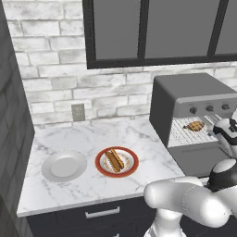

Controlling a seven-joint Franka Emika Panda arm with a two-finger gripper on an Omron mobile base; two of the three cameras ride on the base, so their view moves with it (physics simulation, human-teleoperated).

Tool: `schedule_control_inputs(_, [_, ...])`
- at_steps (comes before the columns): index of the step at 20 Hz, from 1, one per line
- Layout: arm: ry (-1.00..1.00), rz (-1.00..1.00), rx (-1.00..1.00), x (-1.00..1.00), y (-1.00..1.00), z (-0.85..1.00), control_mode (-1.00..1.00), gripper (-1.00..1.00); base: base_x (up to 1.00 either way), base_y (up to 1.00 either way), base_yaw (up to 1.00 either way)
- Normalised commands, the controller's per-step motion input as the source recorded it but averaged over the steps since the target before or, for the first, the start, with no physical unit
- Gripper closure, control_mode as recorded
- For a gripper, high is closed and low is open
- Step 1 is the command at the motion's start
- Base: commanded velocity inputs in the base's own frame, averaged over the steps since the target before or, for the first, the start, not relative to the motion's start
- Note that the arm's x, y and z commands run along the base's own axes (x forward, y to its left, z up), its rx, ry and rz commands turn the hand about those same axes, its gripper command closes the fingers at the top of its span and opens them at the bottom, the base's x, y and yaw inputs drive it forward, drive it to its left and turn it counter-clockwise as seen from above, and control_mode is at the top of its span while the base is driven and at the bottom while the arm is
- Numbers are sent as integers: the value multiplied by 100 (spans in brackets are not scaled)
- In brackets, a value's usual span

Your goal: Open the toaster oven door. Place the hotdog bun on the top rack in the toaster oven and place the chicken drumstick on the bottom rack.

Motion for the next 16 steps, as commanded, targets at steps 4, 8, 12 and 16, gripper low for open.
schedule_control_inputs(4, [8, 0, 0, -67, 0, -57, -100, 100, 0, 0, 0])
schedule_control_inputs(8, [4, 0, 0, -71, -2, -55, -100, 100, 0, 0, 0])
schedule_control_inputs(12, [9, 0, -5, -65, -4, -47, -100, 100, 0, 0, 0])
schedule_control_inputs(16, [15, 0, 0, -46, -4, -16, -100, 100, 0, 0, 0])
